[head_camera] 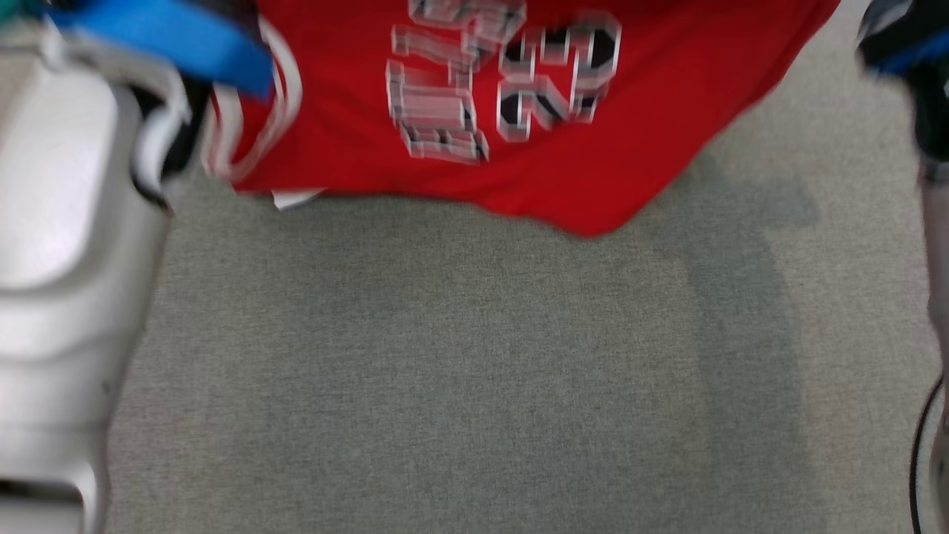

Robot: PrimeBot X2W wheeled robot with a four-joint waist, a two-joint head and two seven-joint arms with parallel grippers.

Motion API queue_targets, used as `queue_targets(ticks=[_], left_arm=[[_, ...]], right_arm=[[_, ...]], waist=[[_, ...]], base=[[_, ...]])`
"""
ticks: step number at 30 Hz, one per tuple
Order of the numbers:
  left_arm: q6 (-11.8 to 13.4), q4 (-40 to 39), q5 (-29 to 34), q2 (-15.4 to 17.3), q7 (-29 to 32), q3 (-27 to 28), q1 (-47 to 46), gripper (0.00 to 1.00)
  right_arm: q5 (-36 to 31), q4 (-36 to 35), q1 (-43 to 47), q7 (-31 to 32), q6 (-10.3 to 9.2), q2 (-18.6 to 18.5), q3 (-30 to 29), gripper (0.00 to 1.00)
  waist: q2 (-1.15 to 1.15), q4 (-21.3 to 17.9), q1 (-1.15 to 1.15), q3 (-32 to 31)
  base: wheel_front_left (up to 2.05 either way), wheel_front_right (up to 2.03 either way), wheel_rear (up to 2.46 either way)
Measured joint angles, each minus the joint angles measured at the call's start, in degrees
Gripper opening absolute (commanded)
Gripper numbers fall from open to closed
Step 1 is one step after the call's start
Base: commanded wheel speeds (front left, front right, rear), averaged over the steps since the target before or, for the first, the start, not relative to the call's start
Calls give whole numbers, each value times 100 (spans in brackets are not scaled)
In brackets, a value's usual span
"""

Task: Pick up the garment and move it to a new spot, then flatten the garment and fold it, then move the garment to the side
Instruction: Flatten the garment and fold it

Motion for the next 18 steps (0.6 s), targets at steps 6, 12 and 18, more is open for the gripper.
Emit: queue_targets(ticks=[6,12,18], left_arm=[[0,826,-300,19,36,-181,-1933,0],[0,1627,-593,-91,-141,-397,-3356,0],[0,2124,-968,-183,-354,-744,-4033,0]], right_arm=[[-4,922,-1928,31,0,90,-83,0],[-120,1601,-3269,-231,0,86,-70,0],[-102,1998,-3752,-445,0,43,344,0]], waist=[[0,-46,1,505],[1,-106,1,753],[0,-172,-3,741]], base=[[0,0,0],[0,0,0],[0,0,0]])
